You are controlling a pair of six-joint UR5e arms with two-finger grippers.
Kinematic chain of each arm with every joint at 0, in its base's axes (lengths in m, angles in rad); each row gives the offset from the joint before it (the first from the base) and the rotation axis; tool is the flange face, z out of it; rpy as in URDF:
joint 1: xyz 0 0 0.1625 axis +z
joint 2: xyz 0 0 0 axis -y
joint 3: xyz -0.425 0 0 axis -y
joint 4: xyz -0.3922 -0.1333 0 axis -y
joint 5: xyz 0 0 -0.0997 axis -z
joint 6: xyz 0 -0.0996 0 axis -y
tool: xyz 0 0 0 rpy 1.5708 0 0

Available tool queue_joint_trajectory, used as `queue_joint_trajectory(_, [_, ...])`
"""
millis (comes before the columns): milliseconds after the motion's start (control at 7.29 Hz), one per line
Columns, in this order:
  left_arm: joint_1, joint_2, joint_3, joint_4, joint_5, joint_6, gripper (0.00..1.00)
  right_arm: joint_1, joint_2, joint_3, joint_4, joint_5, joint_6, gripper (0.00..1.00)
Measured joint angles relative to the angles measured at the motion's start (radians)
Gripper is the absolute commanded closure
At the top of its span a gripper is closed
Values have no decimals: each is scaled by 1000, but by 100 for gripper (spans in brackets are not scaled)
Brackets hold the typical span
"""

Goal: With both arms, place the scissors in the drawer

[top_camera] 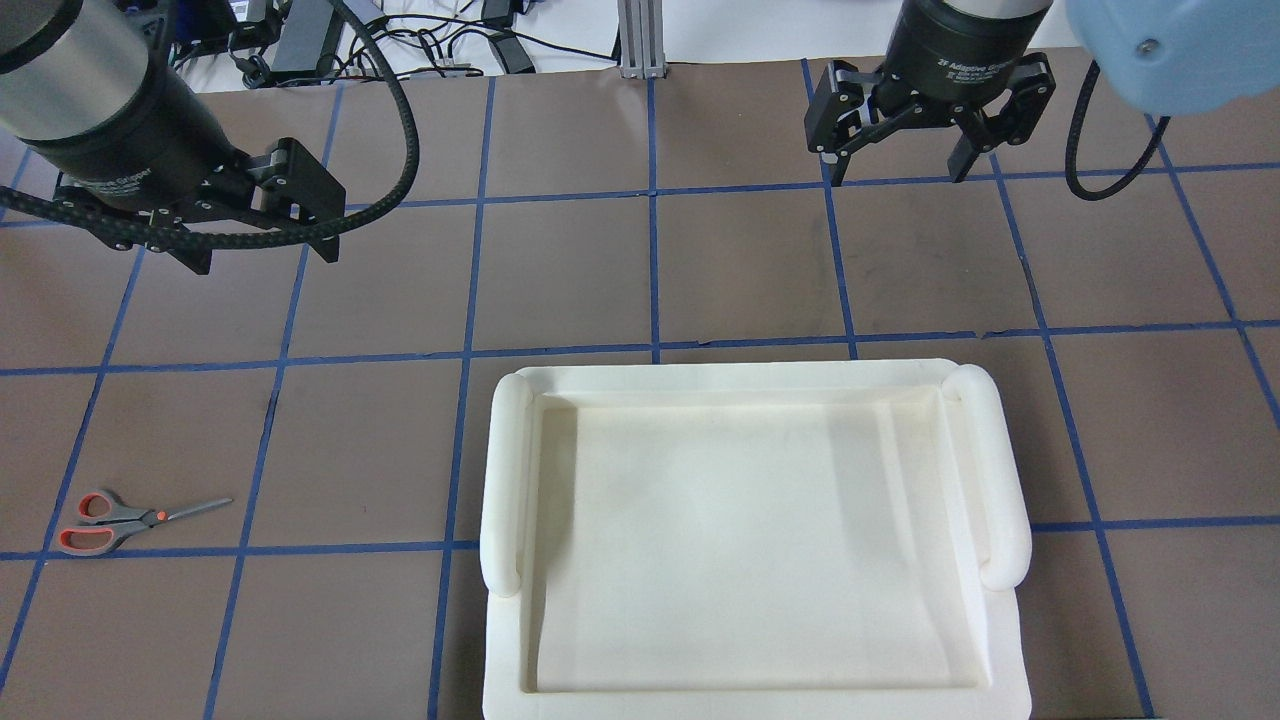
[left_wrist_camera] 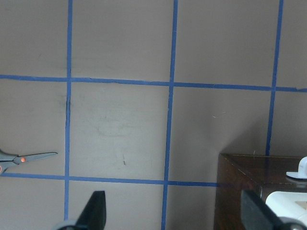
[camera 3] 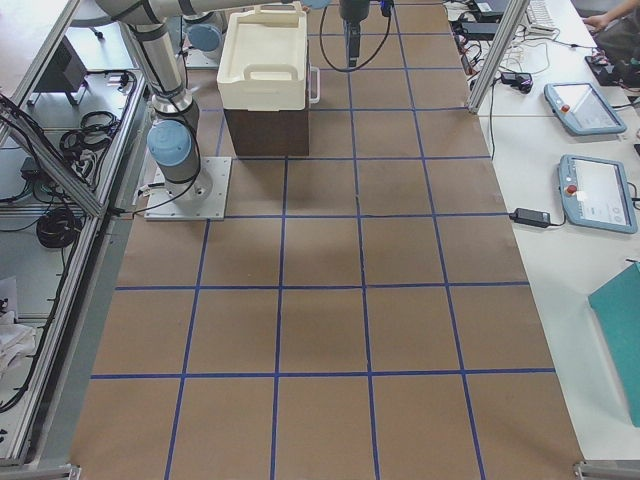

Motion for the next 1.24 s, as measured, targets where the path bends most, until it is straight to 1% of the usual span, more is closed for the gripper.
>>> queue_joint_trajectory(275, [0,0,0,0,0,0,0,-2,0,0,7,-1,1,0])
queue_joint_trajectory(686, [-1,0,0,-1,0,-1,0,-6,1,1,-15,-4,-3,0])
queue_joint_trajectory(961, [-1,0,0,-1,0,-1,0,-6,1,1,-28,-1,28,0])
queue_joint_trajectory(1098, [-1,0,0,-1,0,-1,0,-4,4,1,-38,1,125,0])
queue_joint_trajectory(1235, [-1,0,0,-1,0,-1,0,0,10,0,-40,-1,275,0])
